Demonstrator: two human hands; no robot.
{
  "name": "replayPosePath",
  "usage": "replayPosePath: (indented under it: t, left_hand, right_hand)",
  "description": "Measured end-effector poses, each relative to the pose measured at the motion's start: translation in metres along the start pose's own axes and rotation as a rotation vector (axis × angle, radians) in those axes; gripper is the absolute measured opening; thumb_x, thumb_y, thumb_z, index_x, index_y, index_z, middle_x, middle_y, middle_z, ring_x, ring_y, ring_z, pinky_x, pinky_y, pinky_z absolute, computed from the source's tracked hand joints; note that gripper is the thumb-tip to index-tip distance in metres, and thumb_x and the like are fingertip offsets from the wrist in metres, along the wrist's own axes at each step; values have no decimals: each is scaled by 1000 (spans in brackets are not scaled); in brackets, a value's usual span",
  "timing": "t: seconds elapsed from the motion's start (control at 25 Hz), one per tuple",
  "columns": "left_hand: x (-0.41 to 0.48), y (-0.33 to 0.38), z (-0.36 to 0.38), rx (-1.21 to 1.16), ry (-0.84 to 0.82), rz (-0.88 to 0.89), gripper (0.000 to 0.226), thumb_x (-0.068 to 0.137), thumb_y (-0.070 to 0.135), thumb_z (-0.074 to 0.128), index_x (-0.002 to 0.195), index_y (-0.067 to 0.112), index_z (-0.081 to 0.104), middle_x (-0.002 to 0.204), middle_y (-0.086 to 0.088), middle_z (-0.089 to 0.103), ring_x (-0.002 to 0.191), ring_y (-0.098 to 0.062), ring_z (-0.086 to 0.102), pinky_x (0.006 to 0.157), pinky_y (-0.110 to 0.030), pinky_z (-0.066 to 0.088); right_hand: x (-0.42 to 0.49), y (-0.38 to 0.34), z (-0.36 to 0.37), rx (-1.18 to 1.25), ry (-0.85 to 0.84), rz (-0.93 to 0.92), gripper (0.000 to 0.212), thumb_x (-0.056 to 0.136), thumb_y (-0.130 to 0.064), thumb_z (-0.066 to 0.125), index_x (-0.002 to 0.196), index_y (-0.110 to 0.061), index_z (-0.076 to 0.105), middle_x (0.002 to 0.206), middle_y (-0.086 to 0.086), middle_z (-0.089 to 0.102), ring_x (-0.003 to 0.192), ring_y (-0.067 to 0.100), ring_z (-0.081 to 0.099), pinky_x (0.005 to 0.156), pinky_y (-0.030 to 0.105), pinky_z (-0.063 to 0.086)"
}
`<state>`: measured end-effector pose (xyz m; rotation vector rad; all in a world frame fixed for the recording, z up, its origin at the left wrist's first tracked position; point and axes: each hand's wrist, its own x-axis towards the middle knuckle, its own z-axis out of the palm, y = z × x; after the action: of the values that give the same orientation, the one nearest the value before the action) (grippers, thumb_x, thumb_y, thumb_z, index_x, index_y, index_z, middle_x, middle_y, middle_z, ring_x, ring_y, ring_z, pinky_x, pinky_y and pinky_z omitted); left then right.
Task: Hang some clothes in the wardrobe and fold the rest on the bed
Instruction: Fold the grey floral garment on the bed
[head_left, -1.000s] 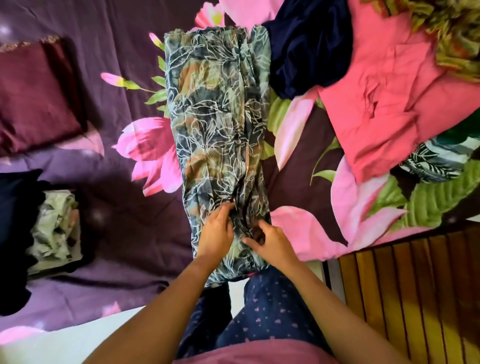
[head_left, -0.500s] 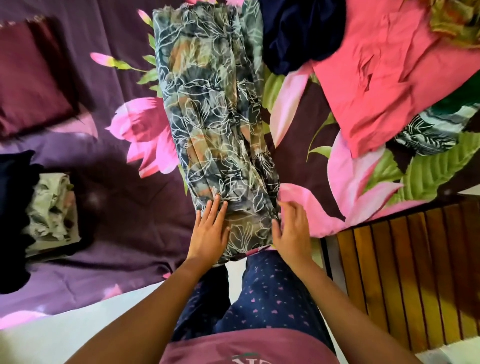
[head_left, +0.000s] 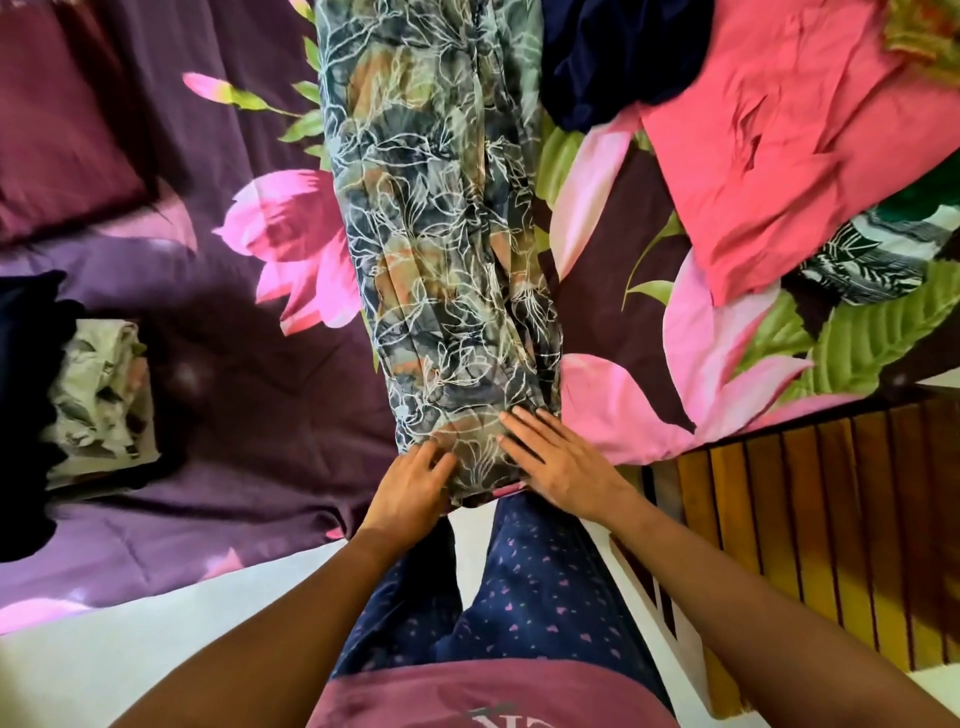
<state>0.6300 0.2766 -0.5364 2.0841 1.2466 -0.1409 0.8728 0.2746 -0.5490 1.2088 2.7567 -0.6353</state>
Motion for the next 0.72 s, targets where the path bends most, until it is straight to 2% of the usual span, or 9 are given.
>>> replayPosePath:
  t: [0.08, 0.16, 0.24, 0.36, 0.44, 0.52, 0.56, 0.64, 0.72]
  left_hand:
    - [-7, 1, 5, -46, -19, -41, 42, 48, -2, 79, 85, 6, 59, 78, -12, 61, 62, -32, 60, 48, -29, 48]
    - [-13, -1, 6, -133, -87, -57, 23, 60, -1, 63, 83, 3, 62, 82, -14, 64, 69, -36, 63, 53, -32, 51]
    - [-15, -4, 3, -193, -166, -71, 26, 67, 9, 47, 87, 2, 63, 88, -15, 64, 80, -38, 63, 63, -38, 54]
    - [-13, -4, 0, -208, -81, -91, 33, 72, 34, 41, 76, 10, 63, 76, -7, 65, 71, -32, 63, 58, -32, 50]
    - [-9, 1, -6, -360, 84, -410, 28, 79, 38, 56, 79, 10, 61, 72, -3, 60, 67, -26, 58, 60, -29, 44]
    - [1, 1, -13, -582, 312, -806, 37, 78, 34, 73, 99, 8, 58, 85, -4, 57, 78, -22, 55, 72, -32, 45]
    - [6, 1, -17, -673, 343, -947, 50, 75, 35, 76, 110, 8, 54, 95, -5, 55, 86, -22, 55, 80, -33, 45]
    - [13, 0, -22, -814, 251, -1064, 66, 71, 40, 80, 121, 10, 49, 107, -4, 56, 96, -21, 56, 87, -31, 45]
    - [17, -2, -20, -950, 111, -1106, 76, 58, 51, 84, 115, 9, 55, 105, -4, 63, 97, -22, 61, 91, -35, 49]
  right_hand:
    - [-1, 2, 1, 16, -92, 76, 67, 70, -4, 78, 131, -1, 52, 139, 21, 47, 130, 34, 45, 106, 44, 40]
    - [-7, 3, 2, 11, -129, 44, 68, 55, -2, 86, 118, 0, 63, 126, 18, 61, 118, 31, 58, 96, 43, 49]
    - [-12, 5, 2, -13, -161, -12, 60, 51, -7, 87, 108, -3, 70, 116, 13, 67, 109, 28, 64, 91, 42, 51]
    - [-13, 9, -6, -51, -172, -29, 42, 61, -27, 78, 99, -7, 74, 108, 11, 70, 102, 27, 65, 92, 44, 51]
    - [-6, 8, -18, -27, -117, -47, 41, 68, -34, 70, 99, -7, 70, 103, 11, 67, 96, 27, 61, 88, 42, 50]
    - [7, 4, -25, -35, -23, -86, 54, 71, -43, 69, 111, -6, 65, 114, 15, 62, 107, 29, 54, 94, 43, 47]
    - [16, 3, -26, -44, -9, -105, 65, 74, -49, 65, 120, -5, 59, 125, 18, 57, 118, 30, 47, 101, 44, 42]
    - [35, 3, -26, -61, -87, -80, 85, 79, -64, 49, 139, -4, 42, 146, 21, 38, 138, 34, 28, 115, 48, 22]
    - [50, 4, -29, -78, -235, 80, 95, 80, -77, 32, 145, -8, 34, 152, 20, 28, 142, 37, 20, 115, 56, 6]
